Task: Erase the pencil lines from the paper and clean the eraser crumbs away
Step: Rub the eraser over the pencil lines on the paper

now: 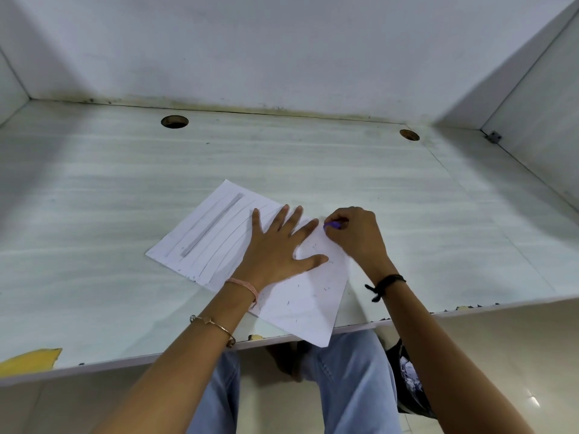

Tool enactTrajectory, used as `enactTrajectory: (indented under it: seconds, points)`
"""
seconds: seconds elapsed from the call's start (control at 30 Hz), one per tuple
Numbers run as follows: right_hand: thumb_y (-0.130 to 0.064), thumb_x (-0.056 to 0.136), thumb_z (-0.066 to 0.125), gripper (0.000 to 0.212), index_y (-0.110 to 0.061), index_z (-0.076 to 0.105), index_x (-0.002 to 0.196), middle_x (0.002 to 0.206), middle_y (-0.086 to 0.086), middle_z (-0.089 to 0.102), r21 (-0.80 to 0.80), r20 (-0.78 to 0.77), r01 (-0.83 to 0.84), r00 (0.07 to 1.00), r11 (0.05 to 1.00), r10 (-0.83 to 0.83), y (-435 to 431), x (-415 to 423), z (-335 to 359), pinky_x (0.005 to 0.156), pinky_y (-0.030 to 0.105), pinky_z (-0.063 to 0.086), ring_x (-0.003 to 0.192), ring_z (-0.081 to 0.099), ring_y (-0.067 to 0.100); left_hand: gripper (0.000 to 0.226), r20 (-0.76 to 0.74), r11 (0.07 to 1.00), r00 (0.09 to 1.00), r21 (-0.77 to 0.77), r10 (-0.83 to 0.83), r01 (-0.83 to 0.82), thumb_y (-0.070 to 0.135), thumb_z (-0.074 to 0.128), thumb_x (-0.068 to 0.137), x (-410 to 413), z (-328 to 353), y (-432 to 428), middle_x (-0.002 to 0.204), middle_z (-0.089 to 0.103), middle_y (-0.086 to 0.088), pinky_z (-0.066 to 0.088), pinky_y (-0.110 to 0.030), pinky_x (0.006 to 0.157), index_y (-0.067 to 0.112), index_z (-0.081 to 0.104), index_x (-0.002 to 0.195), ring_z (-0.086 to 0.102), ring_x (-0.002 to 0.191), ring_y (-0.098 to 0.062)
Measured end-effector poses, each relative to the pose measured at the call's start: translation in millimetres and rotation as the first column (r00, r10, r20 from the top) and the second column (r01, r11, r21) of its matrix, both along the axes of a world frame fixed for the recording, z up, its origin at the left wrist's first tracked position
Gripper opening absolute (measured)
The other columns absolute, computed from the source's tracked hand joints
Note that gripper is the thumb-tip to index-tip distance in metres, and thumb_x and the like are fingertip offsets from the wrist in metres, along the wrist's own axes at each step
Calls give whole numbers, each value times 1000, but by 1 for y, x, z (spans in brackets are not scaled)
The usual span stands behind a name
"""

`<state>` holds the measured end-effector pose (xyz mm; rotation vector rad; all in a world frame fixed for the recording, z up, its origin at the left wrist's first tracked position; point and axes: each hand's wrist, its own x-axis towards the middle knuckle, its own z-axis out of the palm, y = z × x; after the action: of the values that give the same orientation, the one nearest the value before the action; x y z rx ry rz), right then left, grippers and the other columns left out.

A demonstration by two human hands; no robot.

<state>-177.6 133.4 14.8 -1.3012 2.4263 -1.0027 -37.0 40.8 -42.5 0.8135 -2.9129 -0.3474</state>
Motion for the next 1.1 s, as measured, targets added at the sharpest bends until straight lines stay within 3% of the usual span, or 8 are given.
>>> enactTrajectory:
  seconds: [0.1, 0.27, 0.37, 0.53, 0.67, 0.83, 1.0, 1.1]
  points:
    - [-3, 76, 66, 11, -9, 74, 79, 70, -6, 65, 61, -2, -129, 992, 990, 129, 1, 13, 1, 58, 8, 44, 64, 59, 5, 84, 8, 1000, 1000, -28, -4, 4, 83, 15, 80, -1, -1, -1, 164, -10, 6, -14, -66, 112, 44, 3, 154, -14, 150, -16]
    - [-4, 77, 66, 10, -8, 75, 79, 76, 4, 71, 37, -19, -4, 1000, 999, 4, -2, -3, 5, 61, 19, 49, 71, 65, 18, 82, -11, 1000, 1000, -21, 6, -6, 82, 19, 83, -1, -2, 0, 164, -9, 7, -14, -65, 112, 45, 3, 154, -13, 150, -16]
    - [-3, 76, 65, 11, -10, 74, 78, 66, -6, 66, 99, -32, -112, 993, 989, 116, -1, 9, 3, 56, 10, 43, 61, 59, 8, 83, 0, 999, 1000, -42, -6, 6, 82, 17, 82, -1, -2, -1, 164, -9, 5, -14, -66, 111, 44, 1, 154, -13, 151, -17]
    - [-3, 77, 66, 10, -9, 74, 77, 76, 6, 72, 37, 11, 24, 1000, 999, -25, -1, -9, 8, 54, 9, 44, 65, 61, 10, 81, -21, 1000, 1000, -15, 4, -4, 82, 20, 84, -1, -1, -1, 164, -9, 7, -14, -66, 112, 45, 3, 154, -13, 150, -16]
    - [-4, 75, 67, 9, -10, 74, 76, 67, -5, 67, 99, -7, -133, 991, 986, 134, 2, 14, 4, 53, 12, 45, 60, 61, 5, 83, -2, 999, 1000, -37, -4, 4, 83, 15, 81, -1, -2, 0, 164, -9, 5, -13, -66, 112, 45, 2, 153, -13, 151, -17]
    - [-3, 76, 65, 10, -8, 74, 76, 77, 8, 72, 59, -27, 47, 999, 997, -45, 0, -14, 10, 57, 18, 48, 68, 64, 17, 82, -28, 1000, 1000, -20, 0, 0, 82, 19, 83, 0, -2, 0, 165, -8, 6, -14, -65, 112, 45, 3, 154, -11, 151, -16]
    - [-5, 75, 66, 9, -8, 74, 77, 71, 2, 69, 103, -36, -158, 986, 982, 162, 5, 16, 4, 59, 17, 46, 62, 60, 11, 84, -7, 998, 1000, -56, -1, 1, 82, 16, 83, -2, -3, -1, 165, -8, 5, -11, -67, 111, 41, 1, 155, -12, 151, -17]
    - [-6, 77, 66, 9, -9, 74, 77, 77, 5, 72, 78, -38, -20, 999, 997, 23, 3, -10, 5, 64, 25, 51, 70, 65, 17, 84, -27, 1000, 1000, -27, 3, -3, 82, 19, 83, -2, -4, -1, 165, -7, 7, -12, -66, 112, 41, 4, 155, -11, 151, -16]
